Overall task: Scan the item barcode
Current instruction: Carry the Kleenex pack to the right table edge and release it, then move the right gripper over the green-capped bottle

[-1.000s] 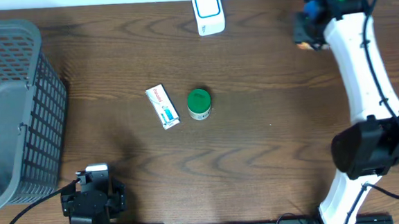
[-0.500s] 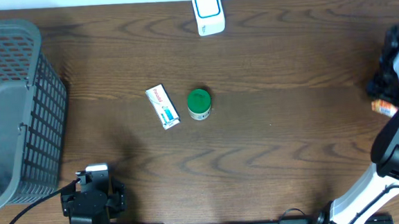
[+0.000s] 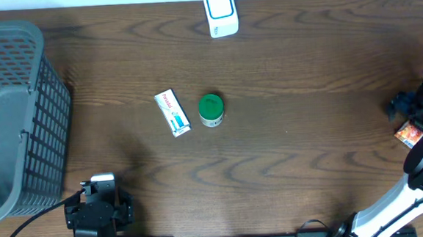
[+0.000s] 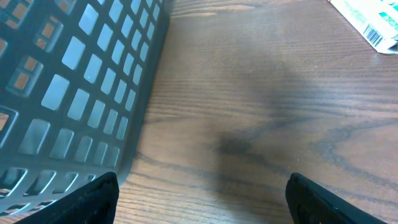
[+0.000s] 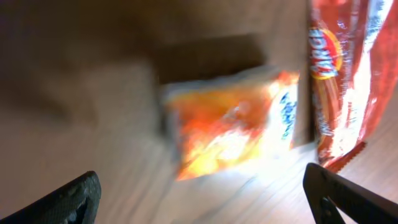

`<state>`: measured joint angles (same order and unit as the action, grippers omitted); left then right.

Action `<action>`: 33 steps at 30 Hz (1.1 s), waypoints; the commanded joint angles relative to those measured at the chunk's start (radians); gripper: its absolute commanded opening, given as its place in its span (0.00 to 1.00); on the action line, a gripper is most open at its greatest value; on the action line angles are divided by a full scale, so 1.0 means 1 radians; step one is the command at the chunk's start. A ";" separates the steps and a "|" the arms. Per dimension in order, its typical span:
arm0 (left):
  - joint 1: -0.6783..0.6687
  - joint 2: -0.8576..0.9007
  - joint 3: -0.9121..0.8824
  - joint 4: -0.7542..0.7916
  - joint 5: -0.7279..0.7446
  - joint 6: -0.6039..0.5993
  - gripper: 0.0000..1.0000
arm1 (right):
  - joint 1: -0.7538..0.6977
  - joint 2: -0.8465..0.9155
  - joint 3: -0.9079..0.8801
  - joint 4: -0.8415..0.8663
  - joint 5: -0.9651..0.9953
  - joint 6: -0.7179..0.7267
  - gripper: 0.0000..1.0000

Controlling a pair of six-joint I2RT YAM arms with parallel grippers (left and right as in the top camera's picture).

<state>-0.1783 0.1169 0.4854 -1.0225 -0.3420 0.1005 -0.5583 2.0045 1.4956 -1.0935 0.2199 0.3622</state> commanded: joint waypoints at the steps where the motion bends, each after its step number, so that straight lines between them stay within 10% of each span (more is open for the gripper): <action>1: 0.003 -0.002 0.008 -0.001 -0.003 -0.009 0.86 | 0.063 -0.103 0.098 -0.035 -0.182 -0.004 0.99; 21: 0.003 -0.002 0.008 -0.001 -0.003 -0.009 0.86 | 0.964 -0.284 0.108 0.123 -0.416 0.179 0.99; 33: 0.003 -0.002 0.008 -0.001 -0.003 -0.009 0.86 | 1.195 -0.230 0.108 0.263 -0.206 0.098 0.99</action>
<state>-0.1783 0.1169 0.4854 -1.0222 -0.3420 0.1009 0.6128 1.7309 1.5951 -0.8463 -0.0780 0.4927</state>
